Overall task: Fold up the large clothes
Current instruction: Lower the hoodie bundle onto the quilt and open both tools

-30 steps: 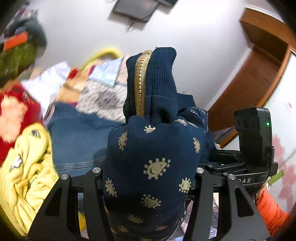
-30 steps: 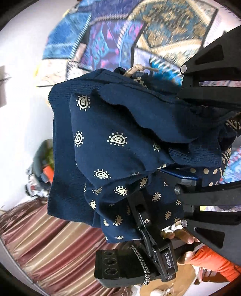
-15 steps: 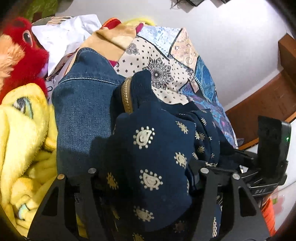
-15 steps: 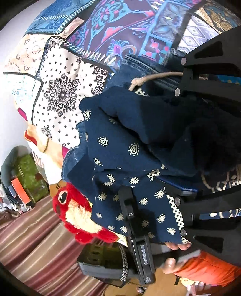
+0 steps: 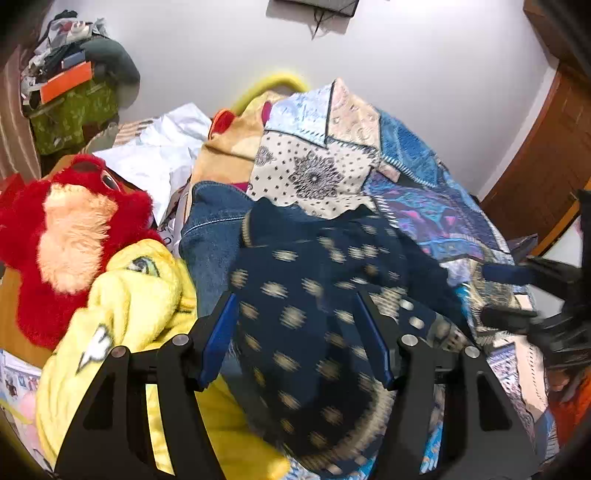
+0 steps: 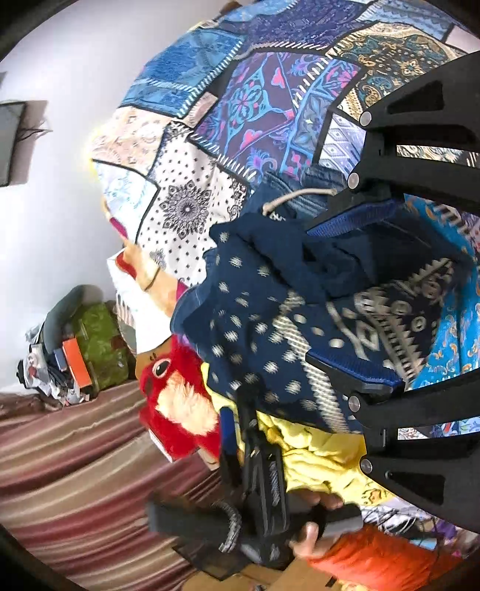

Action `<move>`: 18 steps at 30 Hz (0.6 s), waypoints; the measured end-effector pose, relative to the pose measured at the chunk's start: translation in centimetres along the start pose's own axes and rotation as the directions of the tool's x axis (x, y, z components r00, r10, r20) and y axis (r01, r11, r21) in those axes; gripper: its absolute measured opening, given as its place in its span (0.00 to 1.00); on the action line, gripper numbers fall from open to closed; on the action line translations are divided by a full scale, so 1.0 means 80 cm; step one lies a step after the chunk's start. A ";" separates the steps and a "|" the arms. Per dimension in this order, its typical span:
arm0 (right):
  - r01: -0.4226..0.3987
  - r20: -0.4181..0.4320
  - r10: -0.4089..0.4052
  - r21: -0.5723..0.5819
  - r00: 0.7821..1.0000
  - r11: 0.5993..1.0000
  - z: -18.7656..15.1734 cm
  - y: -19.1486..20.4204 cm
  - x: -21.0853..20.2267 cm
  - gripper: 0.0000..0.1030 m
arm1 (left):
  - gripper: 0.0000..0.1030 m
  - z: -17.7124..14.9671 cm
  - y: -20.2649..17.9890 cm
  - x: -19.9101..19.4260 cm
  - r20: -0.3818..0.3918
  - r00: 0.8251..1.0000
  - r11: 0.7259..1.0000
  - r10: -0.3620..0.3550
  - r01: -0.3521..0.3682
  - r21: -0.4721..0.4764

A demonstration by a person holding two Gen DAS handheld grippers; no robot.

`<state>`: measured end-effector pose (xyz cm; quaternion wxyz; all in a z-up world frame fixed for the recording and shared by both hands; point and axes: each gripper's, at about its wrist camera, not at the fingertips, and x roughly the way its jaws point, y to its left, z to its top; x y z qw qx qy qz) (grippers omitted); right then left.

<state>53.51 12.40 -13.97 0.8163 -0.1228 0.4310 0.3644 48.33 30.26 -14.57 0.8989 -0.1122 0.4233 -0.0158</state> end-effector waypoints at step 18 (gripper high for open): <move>0.076 -0.126 -0.075 -0.003 0.989 0.997 -0.116 -0.050 0.042 0.81 | 0.92 -0.131 -0.035 0.037 -0.129 0.992 0.997 0.009 0.000 0.072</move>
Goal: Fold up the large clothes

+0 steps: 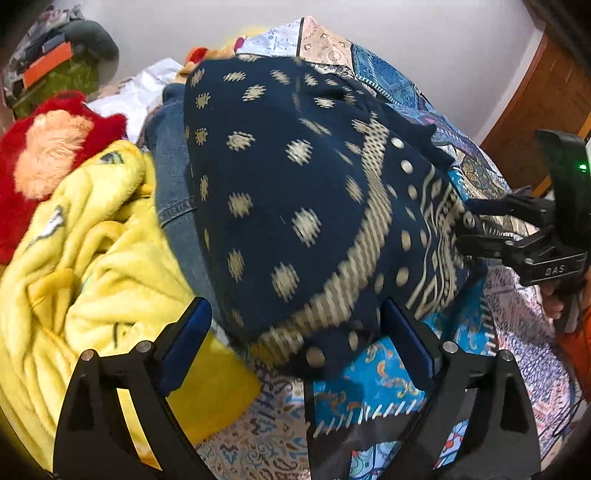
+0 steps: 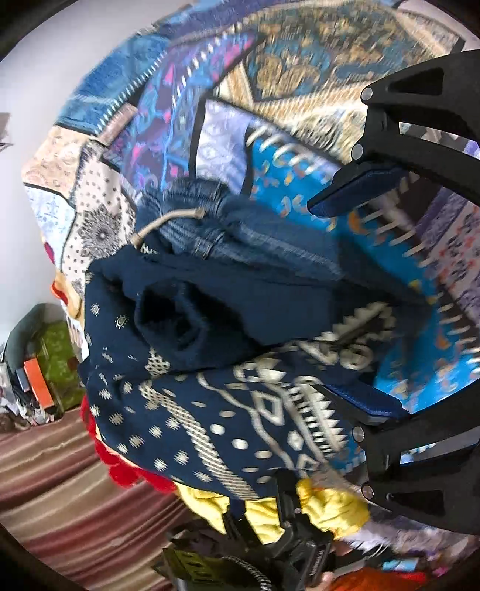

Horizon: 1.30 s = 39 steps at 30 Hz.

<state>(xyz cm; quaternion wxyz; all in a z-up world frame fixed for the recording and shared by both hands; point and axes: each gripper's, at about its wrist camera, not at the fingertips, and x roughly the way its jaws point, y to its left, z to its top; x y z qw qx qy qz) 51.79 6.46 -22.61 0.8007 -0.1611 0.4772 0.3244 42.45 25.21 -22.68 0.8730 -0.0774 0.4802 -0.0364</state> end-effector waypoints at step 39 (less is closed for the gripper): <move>0.154 0.809 -0.147 0.071 0.570 0.986 -0.190 0.231 -0.506 0.81 | 0.91 -0.129 -0.228 -0.461 0.790 0.603 0.979 0.112 -0.205 0.018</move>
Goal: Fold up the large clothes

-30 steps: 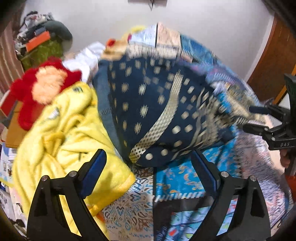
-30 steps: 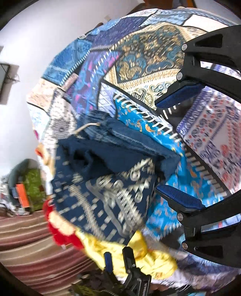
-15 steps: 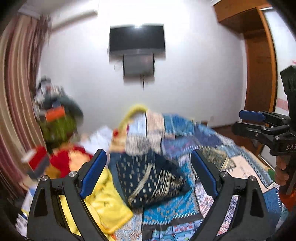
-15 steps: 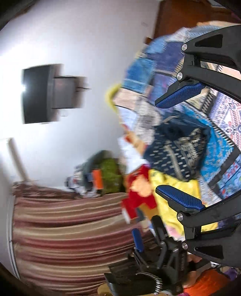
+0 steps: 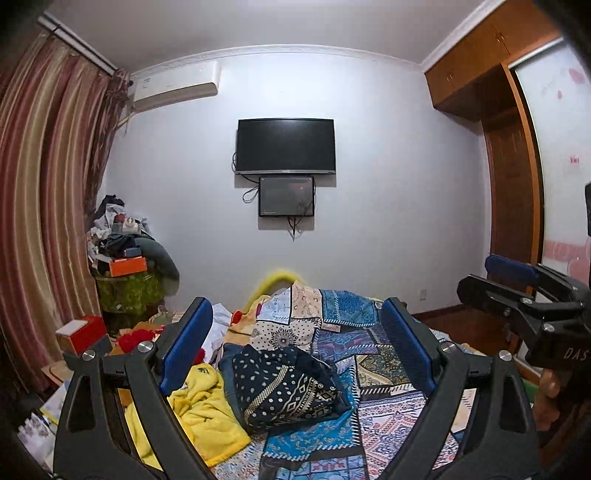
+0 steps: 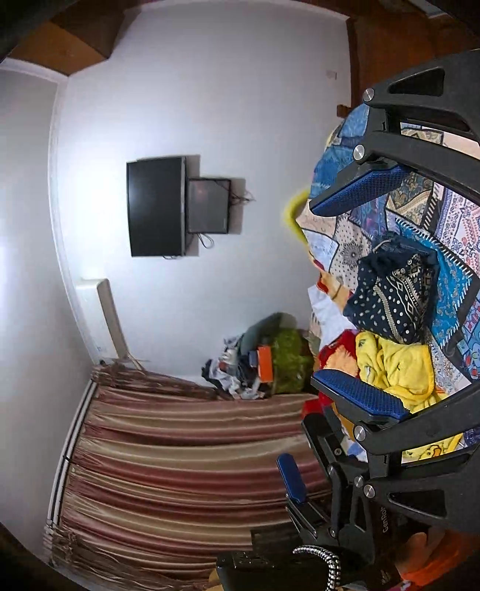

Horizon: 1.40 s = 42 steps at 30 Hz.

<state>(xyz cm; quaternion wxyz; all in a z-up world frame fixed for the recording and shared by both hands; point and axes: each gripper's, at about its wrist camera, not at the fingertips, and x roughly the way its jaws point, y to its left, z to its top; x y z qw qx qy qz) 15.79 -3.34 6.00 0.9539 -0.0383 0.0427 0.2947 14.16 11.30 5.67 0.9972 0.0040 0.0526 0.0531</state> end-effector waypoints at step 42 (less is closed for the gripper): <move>0.102 -0.093 -0.099 0.031 0.991 0.994 -0.033 -0.016 0.005 0.98 | 0.99 -0.026 -0.013 0.007 -0.050 0.999 1.000 0.000 -0.002 -0.025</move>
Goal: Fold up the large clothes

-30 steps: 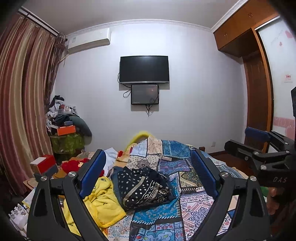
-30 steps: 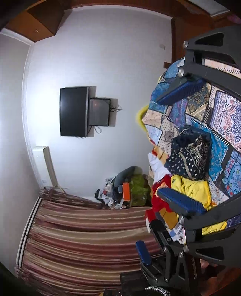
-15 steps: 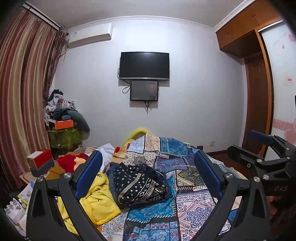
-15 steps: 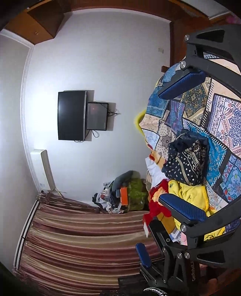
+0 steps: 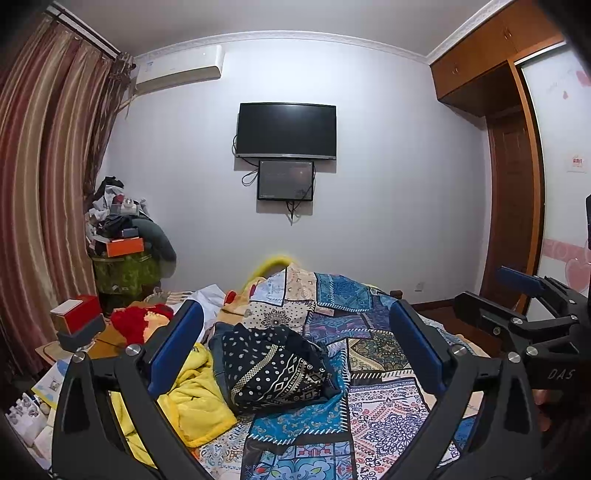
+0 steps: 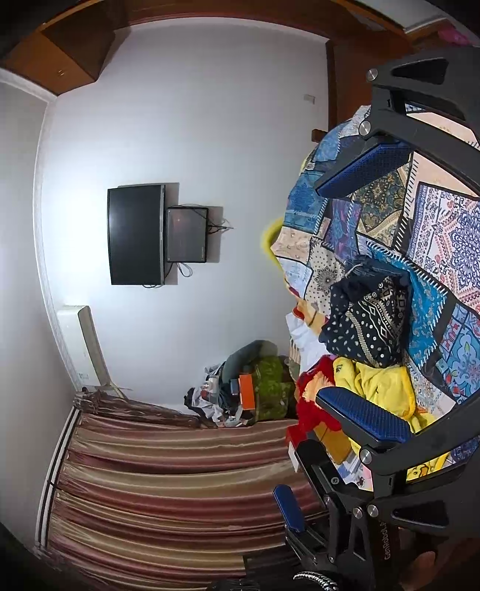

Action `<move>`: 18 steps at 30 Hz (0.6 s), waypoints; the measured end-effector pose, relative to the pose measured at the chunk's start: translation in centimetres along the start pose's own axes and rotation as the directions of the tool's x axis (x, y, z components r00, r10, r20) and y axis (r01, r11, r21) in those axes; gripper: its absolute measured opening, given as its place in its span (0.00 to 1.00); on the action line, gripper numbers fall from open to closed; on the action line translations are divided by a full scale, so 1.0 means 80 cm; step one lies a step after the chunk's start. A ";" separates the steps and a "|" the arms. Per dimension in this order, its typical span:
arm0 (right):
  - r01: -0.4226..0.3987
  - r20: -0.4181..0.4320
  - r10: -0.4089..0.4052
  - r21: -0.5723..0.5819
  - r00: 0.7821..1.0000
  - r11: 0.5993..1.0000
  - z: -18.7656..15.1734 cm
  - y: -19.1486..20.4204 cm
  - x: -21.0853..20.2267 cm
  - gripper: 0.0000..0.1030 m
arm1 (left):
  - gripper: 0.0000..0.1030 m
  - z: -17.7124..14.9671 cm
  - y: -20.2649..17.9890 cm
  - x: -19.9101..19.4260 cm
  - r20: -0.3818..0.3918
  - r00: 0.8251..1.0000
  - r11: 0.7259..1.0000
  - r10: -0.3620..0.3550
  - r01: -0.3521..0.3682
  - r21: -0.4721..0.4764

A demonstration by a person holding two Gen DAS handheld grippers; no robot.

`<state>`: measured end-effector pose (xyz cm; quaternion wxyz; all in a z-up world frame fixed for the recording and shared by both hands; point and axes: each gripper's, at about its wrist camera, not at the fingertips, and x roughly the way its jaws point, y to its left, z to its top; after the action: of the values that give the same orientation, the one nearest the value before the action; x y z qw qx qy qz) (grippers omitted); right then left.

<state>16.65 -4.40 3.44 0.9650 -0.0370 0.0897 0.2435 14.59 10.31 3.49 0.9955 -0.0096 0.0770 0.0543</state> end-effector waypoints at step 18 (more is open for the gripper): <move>-0.002 0.001 0.002 0.006 1.000 1.000 0.000 -0.003 0.003 0.99 | 0.99 0.003 -0.001 -0.002 -0.005 1.000 1.000 -0.015 0.015 -0.022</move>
<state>16.95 -4.53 3.36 0.9650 -0.0339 0.0900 0.2441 14.51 10.26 3.75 0.9955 -0.0213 0.0790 0.0476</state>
